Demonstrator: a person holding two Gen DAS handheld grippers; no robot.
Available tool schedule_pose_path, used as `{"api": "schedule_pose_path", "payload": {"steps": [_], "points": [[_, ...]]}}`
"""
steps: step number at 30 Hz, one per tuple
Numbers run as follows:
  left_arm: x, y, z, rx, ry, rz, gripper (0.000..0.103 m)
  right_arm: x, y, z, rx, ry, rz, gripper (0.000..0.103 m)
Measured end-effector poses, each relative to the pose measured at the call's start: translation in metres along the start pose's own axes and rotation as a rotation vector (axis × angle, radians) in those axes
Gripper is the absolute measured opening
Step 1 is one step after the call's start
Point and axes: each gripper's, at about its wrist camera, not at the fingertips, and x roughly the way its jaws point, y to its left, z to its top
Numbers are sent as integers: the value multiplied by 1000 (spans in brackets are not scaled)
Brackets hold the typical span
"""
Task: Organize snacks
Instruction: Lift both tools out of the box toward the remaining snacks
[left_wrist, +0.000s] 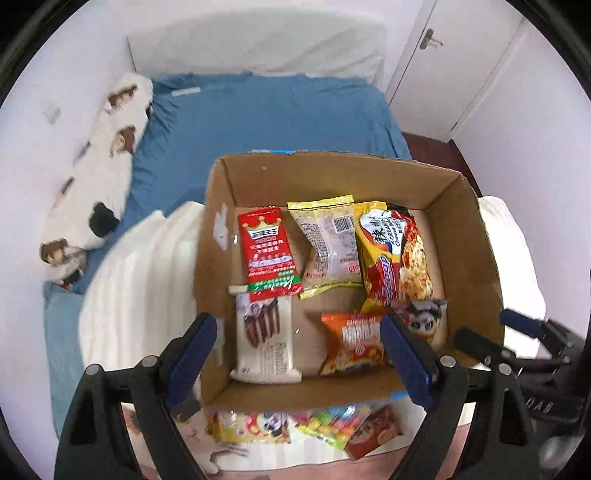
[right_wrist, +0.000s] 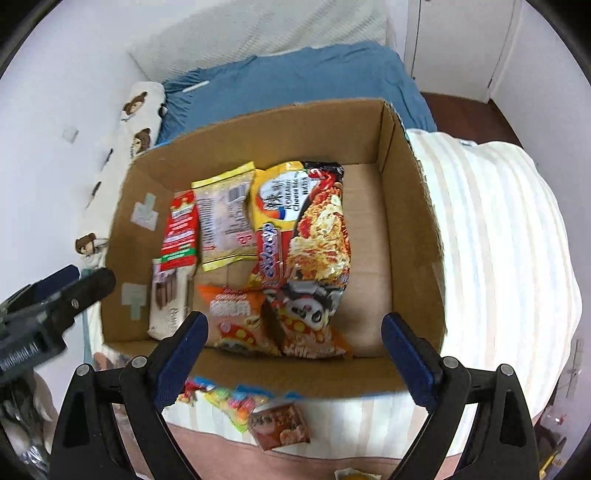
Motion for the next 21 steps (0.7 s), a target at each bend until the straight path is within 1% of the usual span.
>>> {"api": "schedule_pose_path", "payload": {"steps": [3,6,8,11,14,15,16,19,21], "points": [[-22,-2,-20,4,-46,16,90,-20,5,-16,-12,-45,15,97],[-41,1,-41,-21,-83,12,90,-40,12,-35,-31,-87,19,97],[-53,5,-58,-35,-114,32,90,-52,17,-49,-38,-118,25,97],[-63,12,-85,-71,-132,37,90,-64,26,-76,-52,-139,59,97],[-64,23,-114,-129,-124,33,90,-59,30,-100,-48,-113,97,97],[-64,26,-122,-142,-124,41,90,-55,30,-107,-39,-99,111,97],[-62,33,-134,-162,-126,65,90,-48,30,-114,-23,-80,126,97],[-51,51,-164,-221,-113,115,90,-15,22,-137,42,1,151,97],[-39,66,-182,-276,-76,132,90,9,15,-147,83,47,153,97]]}}
